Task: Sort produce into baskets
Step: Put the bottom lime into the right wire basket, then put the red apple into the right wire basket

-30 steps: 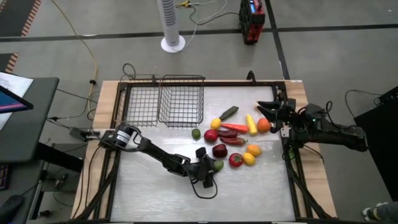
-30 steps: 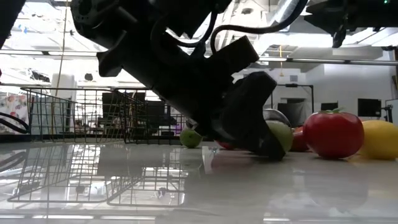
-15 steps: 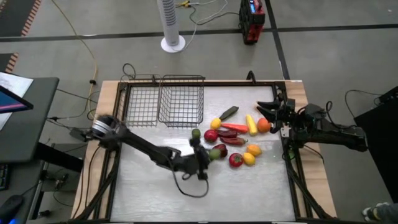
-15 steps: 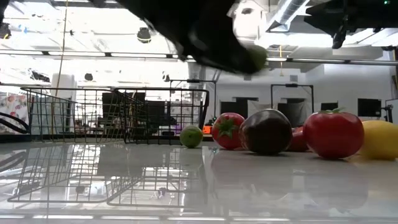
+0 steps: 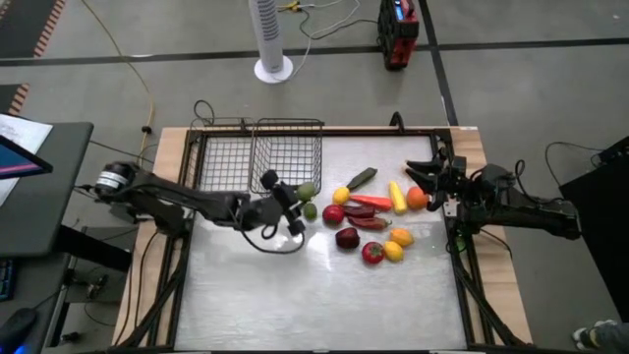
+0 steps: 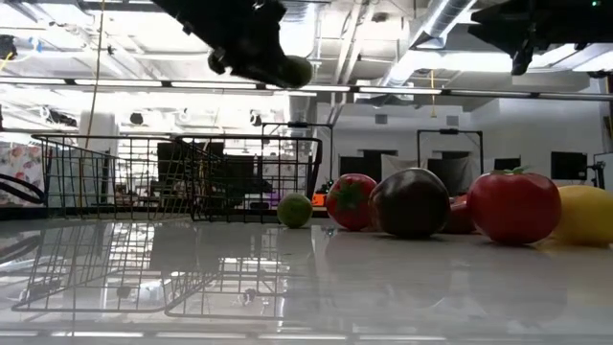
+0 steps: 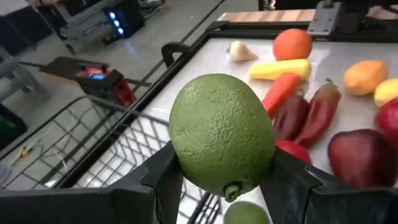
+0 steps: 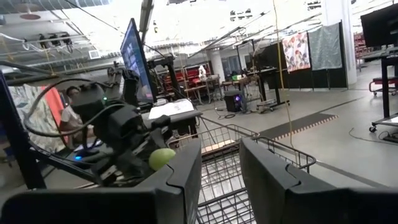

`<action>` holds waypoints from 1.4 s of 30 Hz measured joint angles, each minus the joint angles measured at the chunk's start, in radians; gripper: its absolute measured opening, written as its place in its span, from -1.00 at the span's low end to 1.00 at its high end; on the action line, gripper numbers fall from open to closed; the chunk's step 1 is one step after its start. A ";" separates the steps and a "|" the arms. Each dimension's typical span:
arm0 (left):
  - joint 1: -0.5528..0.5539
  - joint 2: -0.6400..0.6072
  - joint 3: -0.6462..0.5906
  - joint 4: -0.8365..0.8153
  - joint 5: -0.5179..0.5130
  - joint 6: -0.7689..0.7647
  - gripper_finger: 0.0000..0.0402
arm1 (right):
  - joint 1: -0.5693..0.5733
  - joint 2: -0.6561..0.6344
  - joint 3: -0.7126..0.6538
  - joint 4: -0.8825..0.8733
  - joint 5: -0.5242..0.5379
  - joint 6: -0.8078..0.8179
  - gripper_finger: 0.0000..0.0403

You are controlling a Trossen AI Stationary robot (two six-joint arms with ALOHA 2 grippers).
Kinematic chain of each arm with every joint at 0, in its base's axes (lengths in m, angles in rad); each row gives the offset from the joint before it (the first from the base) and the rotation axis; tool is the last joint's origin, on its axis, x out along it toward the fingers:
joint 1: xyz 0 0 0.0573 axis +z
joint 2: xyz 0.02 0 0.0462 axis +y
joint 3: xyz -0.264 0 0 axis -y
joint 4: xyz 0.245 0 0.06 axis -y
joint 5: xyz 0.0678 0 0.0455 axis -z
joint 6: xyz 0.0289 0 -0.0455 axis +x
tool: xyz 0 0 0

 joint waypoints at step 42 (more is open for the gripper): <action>0.476 -0.019 -0.037 -0.129 0.339 -0.021 0.46 | -0.002 0.000 0.000 0.004 0.001 -0.003 -0.31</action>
